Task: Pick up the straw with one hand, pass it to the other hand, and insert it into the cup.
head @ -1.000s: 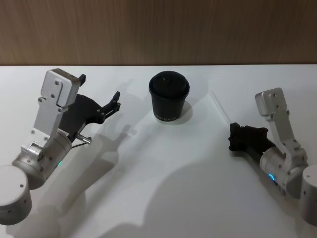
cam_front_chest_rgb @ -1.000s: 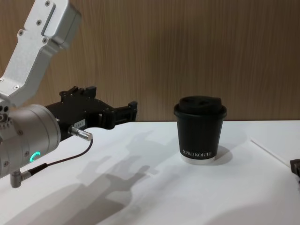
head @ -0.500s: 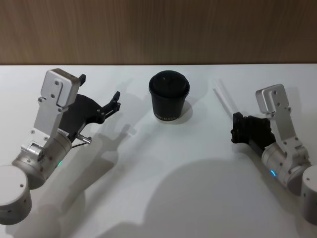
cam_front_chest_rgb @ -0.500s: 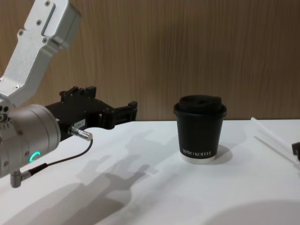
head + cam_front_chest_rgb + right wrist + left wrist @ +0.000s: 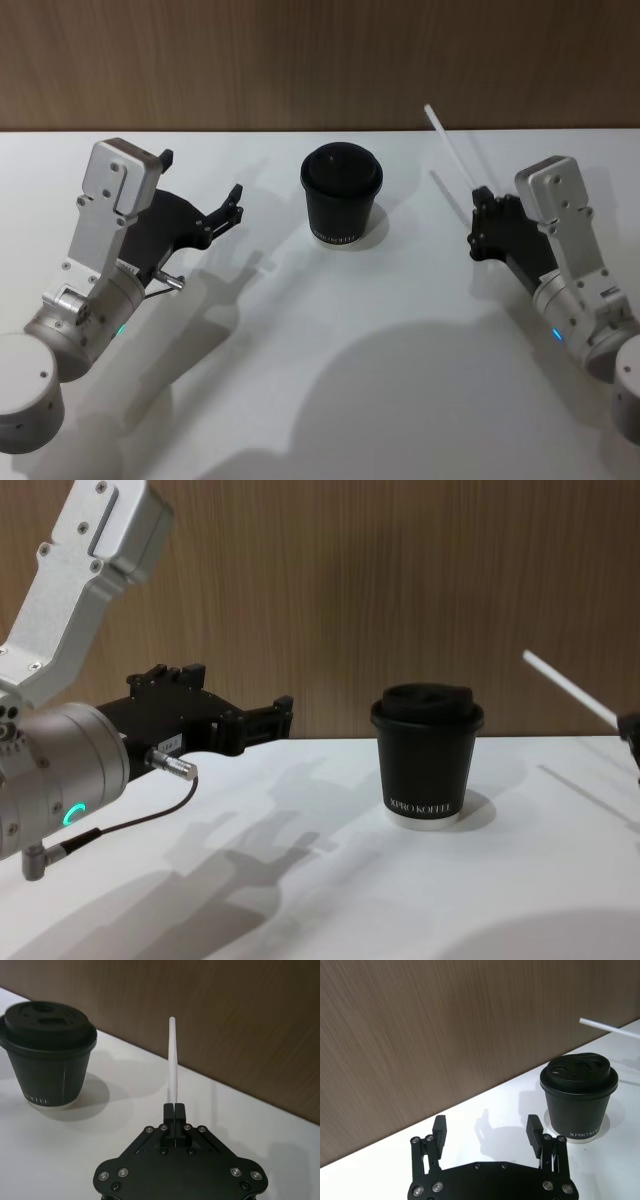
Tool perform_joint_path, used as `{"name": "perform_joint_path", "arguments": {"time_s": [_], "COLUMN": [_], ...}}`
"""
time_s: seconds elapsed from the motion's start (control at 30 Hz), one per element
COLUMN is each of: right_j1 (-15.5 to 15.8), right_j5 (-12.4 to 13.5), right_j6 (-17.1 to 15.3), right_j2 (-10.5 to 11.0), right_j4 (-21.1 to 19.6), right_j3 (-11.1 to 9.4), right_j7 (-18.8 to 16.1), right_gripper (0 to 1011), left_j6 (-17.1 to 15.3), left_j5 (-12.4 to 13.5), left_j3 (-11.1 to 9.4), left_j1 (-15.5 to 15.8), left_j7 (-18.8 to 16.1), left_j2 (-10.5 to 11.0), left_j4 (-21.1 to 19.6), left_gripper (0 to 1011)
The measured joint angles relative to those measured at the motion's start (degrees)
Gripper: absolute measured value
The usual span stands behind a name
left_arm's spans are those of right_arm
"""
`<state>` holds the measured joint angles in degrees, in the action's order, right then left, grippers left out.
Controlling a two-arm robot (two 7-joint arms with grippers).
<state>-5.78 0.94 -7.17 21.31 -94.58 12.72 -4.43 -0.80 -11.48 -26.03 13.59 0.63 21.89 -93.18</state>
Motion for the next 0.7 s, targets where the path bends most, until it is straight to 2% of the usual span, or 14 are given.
{"name": "perform_joint_path", "arguments": {"time_s": [0.07, 0.17, 0.23, 0.27, 0.3, 0.37, 0.4, 0.5, 0.53, 0.7], "right_j1": [-0.03, -0.13, -0.16, -0.27, -0.27, -0.46, -0.46, -0.79, -0.79, -1.54], "right_j5": [-0.53, -1.9, -2.15, -2.88, -2.88, -3.66, -3.66, -4.24, -4.24, -4.54], "right_j6": [1.1, 4.38, 5.01, 7.17, 7.17, 9.99, 9.99, 13.25, 13.25, 18.64], "right_j2": [0.26, 1.09, 1.25, 1.75, 1.75, 2.46, 2.46, 3.29, 3.29, 4.57], "right_j4": [-0.18, -0.69, -0.79, -1.05, -1.05, -1.38, -1.38, -1.71, -1.71, -2.19], "right_j3": [0.15, 0.58, 0.65, 0.86, 0.86, 1.16, 1.16, 1.58, 1.58, 2.26], "right_j7": [0.0, -0.12, -0.21, -0.62, -0.62, -1.29, -1.29, -2.29, -2.29, -4.58], "right_gripper": [9, 8, 9, 9, 9, 9, 9, 9, 9, 9], "left_j6": [0.0, 0.0, 0.0, 0.0, 0.0, 0.0, 0.0, 0.0, 0.0, 0.0], "left_j5": [0.0, 0.0, 0.0, 0.0, 0.0, 0.0, 0.0, -0.01, 0.0, 0.0], "left_j3": [0.0, 0.0, 0.0, 0.0, 0.0, 0.0, 0.0, 0.0, 0.0, 0.0], "left_j1": [0.0, 0.0, 0.0, 0.0, 0.0, 0.0, 0.0, 0.0, 0.0, 0.0], "left_j7": [0.0, 0.0, 0.0, 0.0, 0.0, 0.0, 0.0, 0.0, 0.0, 0.0], "left_j2": [0.0, 0.0, 0.0, 0.0, 0.0, 0.0, 0.0, 0.0, 0.0, 0.0], "left_j4": [0.0, 0.0, 0.0, 0.0, 0.0, 0.0, 0.0, 0.0, 0.0, 0.0], "left_gripper": [1003, 1003, 1003, 1003, 1003, 1003, 1003, 1003, 1003, 1003]}}
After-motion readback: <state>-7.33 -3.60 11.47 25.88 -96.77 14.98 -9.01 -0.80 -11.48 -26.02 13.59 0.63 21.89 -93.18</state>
